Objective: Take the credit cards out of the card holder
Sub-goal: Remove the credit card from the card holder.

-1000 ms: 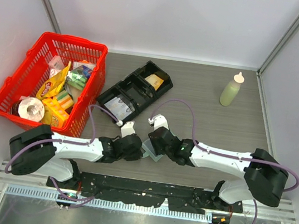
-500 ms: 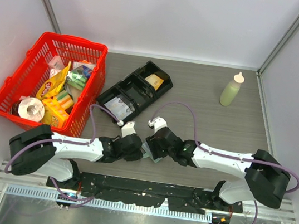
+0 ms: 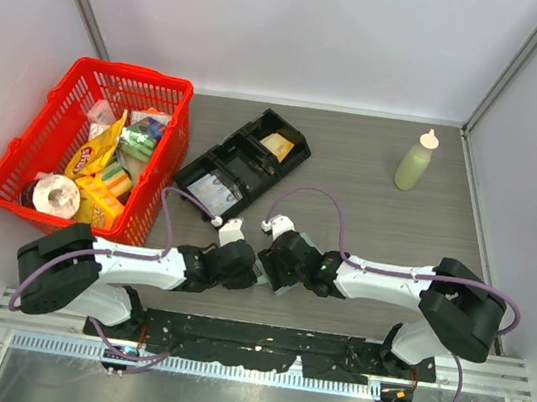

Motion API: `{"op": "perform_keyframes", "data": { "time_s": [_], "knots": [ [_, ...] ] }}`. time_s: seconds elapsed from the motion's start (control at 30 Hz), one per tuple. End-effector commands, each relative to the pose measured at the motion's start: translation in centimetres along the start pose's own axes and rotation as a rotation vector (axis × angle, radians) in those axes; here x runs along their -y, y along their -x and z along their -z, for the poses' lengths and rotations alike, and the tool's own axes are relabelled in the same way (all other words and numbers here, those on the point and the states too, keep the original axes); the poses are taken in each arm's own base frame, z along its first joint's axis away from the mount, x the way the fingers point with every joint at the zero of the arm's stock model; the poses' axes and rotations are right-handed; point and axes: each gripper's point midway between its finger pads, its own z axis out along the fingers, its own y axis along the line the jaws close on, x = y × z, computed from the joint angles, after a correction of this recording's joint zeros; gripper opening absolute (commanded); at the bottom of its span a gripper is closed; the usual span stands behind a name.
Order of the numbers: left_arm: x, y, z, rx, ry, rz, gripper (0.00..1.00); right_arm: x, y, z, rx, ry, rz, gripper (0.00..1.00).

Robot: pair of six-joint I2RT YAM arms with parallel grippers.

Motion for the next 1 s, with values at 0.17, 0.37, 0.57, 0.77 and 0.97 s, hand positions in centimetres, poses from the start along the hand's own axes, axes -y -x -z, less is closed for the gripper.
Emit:
{"op": "perform_keyframes", "data": {
  "time_s": [0.17, 0.37, 0.57, 0.77, 0.97],
  "knots": [
    [0.1, -0.4, 0.2, -0.021, 0.016, -0.037, 0.0, 0.9, 0.2, -0.2, -0.003, -0.076, 0.007, 0.69],
    [0.1, -0.6, 0.3, -0.031, 0.012, -0.044, 0.0, 3.5, 0.8, 0.9, 0.035, -0.225, -0.001, 0.68],
    [0.3, -0.8, 0.4, -0.045, 0.01, -0.06, 0.0, 4.1, 3.0, 2.9, 0.102, -0.249, -0.004, 0.59],
    [0.6, -1.0, 0.5, -0.053, 0.009, -0.078, 0.0, 5.6, 3.9, 3.8, 0.133, -0.32, 0.009, 0.56],
    [0.1, -1.0, 1.0, -0.055, 0.022, -0.084, 0.0, 7.1, 4.1, 4.4, 0.132, -0.355, -0.012, 0.56]
  ]
}}
